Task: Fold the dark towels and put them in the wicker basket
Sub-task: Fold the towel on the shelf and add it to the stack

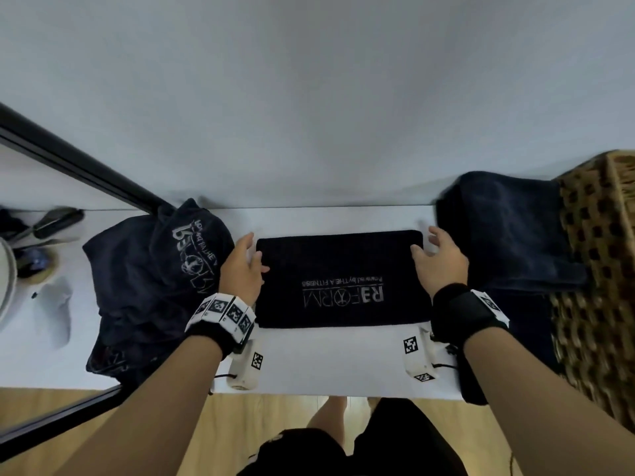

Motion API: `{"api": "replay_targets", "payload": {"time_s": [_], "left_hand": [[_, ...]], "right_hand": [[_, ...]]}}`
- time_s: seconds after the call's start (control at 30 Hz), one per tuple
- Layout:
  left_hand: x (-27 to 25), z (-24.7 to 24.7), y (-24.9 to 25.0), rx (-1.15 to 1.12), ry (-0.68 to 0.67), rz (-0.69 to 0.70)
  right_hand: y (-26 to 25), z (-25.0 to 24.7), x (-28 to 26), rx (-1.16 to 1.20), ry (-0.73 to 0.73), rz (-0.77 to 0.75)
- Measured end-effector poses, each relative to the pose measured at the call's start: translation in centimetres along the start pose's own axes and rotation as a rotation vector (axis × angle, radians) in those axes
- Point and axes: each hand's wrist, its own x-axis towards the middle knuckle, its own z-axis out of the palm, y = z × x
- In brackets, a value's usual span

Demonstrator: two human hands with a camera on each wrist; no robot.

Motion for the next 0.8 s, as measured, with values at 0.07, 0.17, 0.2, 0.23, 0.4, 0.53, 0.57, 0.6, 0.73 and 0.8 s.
{"api": "replay_targets", "payload": {"time_s": [0.07, 0.17, 0.2, 0.23, 0.4, 0.53, 0.57, 0.6, 0.73, 0.8], "left_hand": [[-0.6, 0.3, -0.8, 0.042, -0.014, 0.016], [-1.8, 1.1, -2.2, 0.235, -0.05, 0.16], [-2.2, 1.5, -2.7, 0.327, -0.113, 0.22], [-2.5, 2.0, -3.1, 0.44, -0.205, 0.264], [-4.0, 3.4, -4.4, 0.864, -0.466, 0.234], [-6.4, 3.0, -5.3, 0.809, -0.485, 0.213], [-7.1, 2.8, -5.7, 0.787, -0.477, 0.227], [-7.7, 2.5, -6.0, 0.742, -0.452, 0.244], [-8.1, 1.2, -6.3, 0.533, -0.165, 0.234], [-7.4, 0.9, -6.1, 0.529, -0.074, 0.118]], "right_hand": [[0.7, 0.3, -0.6, -0.056, -0.029, -0.053], [2.1, 0.9, -2.2, -0.181, -0.1, -0.189], [2.6, 1.2, -2.7, -0.246, -0.15, -0.239], [3.1, 1.5, -3.1, -0.332, -0.221, -0.271], [4.5, 2.1, -5.4, -0.662, -0.419, -0.253], [4.9, 1.6, -7.6, -0.71, -0.442, -0.224], [5.2, 1.3, -8.1, -0.72, -0.458, -0.22], [5.4, 1.2, -8.4, -0.716, -0.471, -0.217], [5.7, 1.0, -8.1, -0.62, -0.398, -0.177], [6.0, 1.0, -7.8, -0.605, -0.33, -0.121]]}}
